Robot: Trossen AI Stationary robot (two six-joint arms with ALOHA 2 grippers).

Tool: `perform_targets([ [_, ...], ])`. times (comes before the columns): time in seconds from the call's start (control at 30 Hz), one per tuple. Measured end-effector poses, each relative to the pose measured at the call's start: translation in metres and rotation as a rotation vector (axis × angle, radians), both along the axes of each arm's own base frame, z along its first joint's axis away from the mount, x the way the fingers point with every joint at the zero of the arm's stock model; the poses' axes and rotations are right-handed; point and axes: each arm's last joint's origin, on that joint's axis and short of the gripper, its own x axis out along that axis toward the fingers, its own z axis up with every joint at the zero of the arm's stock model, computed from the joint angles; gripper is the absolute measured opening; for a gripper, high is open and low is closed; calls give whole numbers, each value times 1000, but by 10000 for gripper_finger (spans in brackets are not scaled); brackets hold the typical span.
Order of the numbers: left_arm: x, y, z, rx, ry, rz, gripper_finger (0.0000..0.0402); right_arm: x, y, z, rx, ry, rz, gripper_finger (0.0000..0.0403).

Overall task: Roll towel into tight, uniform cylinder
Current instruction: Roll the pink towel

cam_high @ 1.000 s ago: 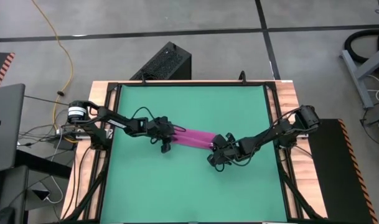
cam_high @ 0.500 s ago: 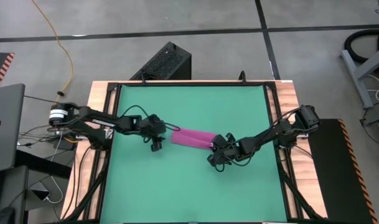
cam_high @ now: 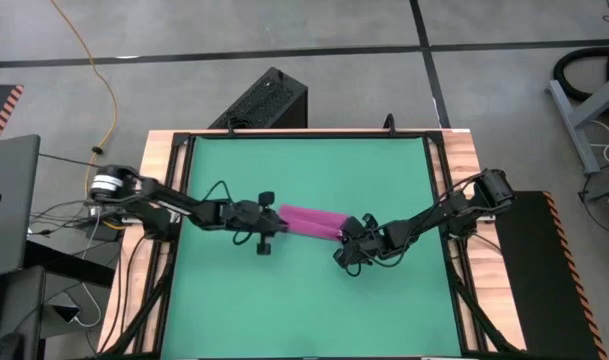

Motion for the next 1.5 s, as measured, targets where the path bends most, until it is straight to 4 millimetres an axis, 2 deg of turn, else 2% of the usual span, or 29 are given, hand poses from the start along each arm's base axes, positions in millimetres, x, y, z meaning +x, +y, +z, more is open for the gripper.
perform_targets([
  [0.2, 6, 17, -35, -21, 85, 59, 3, 0, 0, 0, -1, 1, 3, 34],
  [0.33, 7, 22, -44, -35, 103, 83, 1, 0, 0, 0, -3, 2, 5, 34],
  [0.5, 5, 22, -48, -34, 147, 84, 0, -1, 1, 0, -26, 6, 16, 75],
  [0.67, 3, 21, -50, -35, 197, 82, 0, -11, 10, 8, -104, 19, 34, 110],
  [0.87, 2, 21, -51, -40, 205, 85, 0, -30, 20, 21, -217, 33, 66, 116],
  [1.03, 2, 21, -51, -47, 203, 76, 0, -43, 22, 33, -275, 24, 26, 117],
  [1.17, 2, 21, -51, -48, 197, 73, 0, -37, 38, 49, -440, -142, 99, 117],
  [1.3, 2, 21, -51, -52, 187, 71, 0, -27, 50, 50, -573, -144, 263, 118],
  [1.5, 2, 21, -51, -60, 187, 72, 0, -19, 32, 42, -583, -95, 256, 105],
])
